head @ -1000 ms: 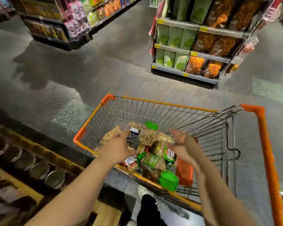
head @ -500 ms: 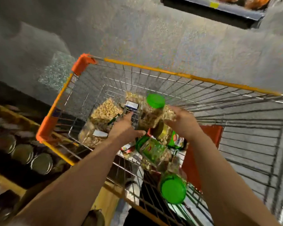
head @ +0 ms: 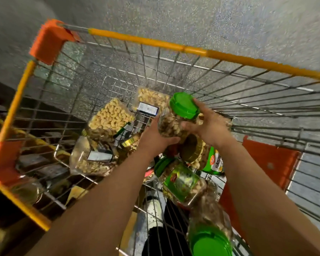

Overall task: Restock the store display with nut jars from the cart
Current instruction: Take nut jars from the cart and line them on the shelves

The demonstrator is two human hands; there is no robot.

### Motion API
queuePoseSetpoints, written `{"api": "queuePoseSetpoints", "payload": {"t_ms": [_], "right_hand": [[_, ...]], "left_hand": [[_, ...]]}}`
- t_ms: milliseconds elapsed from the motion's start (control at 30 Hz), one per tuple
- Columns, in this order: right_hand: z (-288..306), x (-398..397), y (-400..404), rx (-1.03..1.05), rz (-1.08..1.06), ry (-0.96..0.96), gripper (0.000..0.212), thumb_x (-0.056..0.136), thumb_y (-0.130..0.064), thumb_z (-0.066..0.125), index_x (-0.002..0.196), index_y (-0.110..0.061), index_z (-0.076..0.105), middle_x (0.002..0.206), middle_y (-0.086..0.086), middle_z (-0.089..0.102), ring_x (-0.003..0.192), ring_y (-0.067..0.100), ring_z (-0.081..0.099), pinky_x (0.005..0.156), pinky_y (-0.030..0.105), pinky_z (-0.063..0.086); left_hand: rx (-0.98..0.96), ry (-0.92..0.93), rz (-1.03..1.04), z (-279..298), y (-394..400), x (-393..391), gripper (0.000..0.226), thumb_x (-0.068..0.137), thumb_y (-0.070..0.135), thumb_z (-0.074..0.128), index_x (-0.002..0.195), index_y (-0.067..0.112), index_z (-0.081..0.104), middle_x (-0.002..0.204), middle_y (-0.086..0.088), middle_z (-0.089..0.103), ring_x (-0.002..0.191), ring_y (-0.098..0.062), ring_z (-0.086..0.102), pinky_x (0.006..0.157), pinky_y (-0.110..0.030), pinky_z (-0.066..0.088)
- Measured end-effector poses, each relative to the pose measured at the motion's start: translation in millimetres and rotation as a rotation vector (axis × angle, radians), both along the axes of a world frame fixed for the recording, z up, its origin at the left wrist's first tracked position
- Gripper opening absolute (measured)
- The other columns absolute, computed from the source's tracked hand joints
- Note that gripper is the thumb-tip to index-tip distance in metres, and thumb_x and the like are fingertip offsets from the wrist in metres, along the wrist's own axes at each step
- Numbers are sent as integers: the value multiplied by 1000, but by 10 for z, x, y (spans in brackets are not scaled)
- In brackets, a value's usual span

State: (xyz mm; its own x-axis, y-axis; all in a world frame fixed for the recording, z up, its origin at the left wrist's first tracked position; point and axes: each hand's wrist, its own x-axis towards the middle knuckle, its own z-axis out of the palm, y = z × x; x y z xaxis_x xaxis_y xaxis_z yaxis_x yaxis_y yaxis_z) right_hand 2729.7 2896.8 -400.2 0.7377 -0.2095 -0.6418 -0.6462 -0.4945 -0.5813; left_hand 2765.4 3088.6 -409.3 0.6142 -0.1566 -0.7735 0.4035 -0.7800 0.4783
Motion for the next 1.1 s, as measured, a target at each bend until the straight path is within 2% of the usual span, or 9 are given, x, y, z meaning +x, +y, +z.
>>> {"api": "queuePoseSetpoints", "payload": {"t_ms": [300,500,700,800,867,900,967,1033,1100], "right_hand": [[-187,-12,-28,169,-73,-122,95,78,-39,87,155,-44,31,155,-7,45,142,14,40,118,28,30],[-115,-78,-7,242,-118,-184,93,76,-37,87,153,-43,35,149,-12,47,137,8,44,113,24,35],[145,-144,-17,272,-178,-255,96,62,-65,87,146,-49,42,143,-14,57,129,12,57,111,41,47],[400,-182,16,273,-173,-297,102,61,-69,85,150,-43,42,147,-13,54,134,11,54,113,45,44],[603,-218,60,278,-165,-314,104,60,-71,86,150,-45,41,148,-12,54,136,13,52,114,46,43],[694,-231,80,282,-183,-314,105,58,-73,86,149,-48,41,147,-12,56,135,13,53,114,46,43],[971,-292,147,242,-189,-338,104,57,-76,84,148,-51,41,144,-13,58,132,11,55,114,43,43],[1305,-362,223,176,-150,-392,99,62,-71,81,149,-47,41,143,-13,57,131,7,54,113,34,42],[1599,-454,317,154,-153,-441,97,63,-63,82,149,-43,42,139,-14,58,129,6,54,113,32,42]], "left_hand": [[-26,-16,91,-180,-45,-41,102,72,41,91,156,33,34,140,5,61,126,-20,58,103,-32,45],[-18,-63,123,-86,-100,-114,104,73,40,91,158,29,31,144,1,59,131,-23,56,109,-38,45],[-26,-71,110,165,-85,-88,94,70,30,92,150,33,44,127,8,66,116,-18,61,93,-29,45],[-47,-39,80,409,-60,-84,104,64,46,90,151,40,32,125,8,64,116,-17,60,91,-26,49],[-74,-41,88,633,-19,-88,101,75,36,89,155,34,27,123,3,60,114,-16,59,75,-9,50],[-85,-63,91,743,9,-102,100,78,30,88,157,28,27,128,2,58,117,-17,58,79,-9,51],[-93,-158,76,1032,99,-152,109,67,40,93,157,27,33,137,2,62,125,-20,60,103,-29,51],[-107,-234,54,1281,189,-218,112,59,46,95,154,28,39,128,6,70,118,-17,66,104,-39,53],[-123,-275,44,1558,280,-301,106,61,43,95,151,27,43,124,8,72,115,-15,67,104,-38,53]]}}
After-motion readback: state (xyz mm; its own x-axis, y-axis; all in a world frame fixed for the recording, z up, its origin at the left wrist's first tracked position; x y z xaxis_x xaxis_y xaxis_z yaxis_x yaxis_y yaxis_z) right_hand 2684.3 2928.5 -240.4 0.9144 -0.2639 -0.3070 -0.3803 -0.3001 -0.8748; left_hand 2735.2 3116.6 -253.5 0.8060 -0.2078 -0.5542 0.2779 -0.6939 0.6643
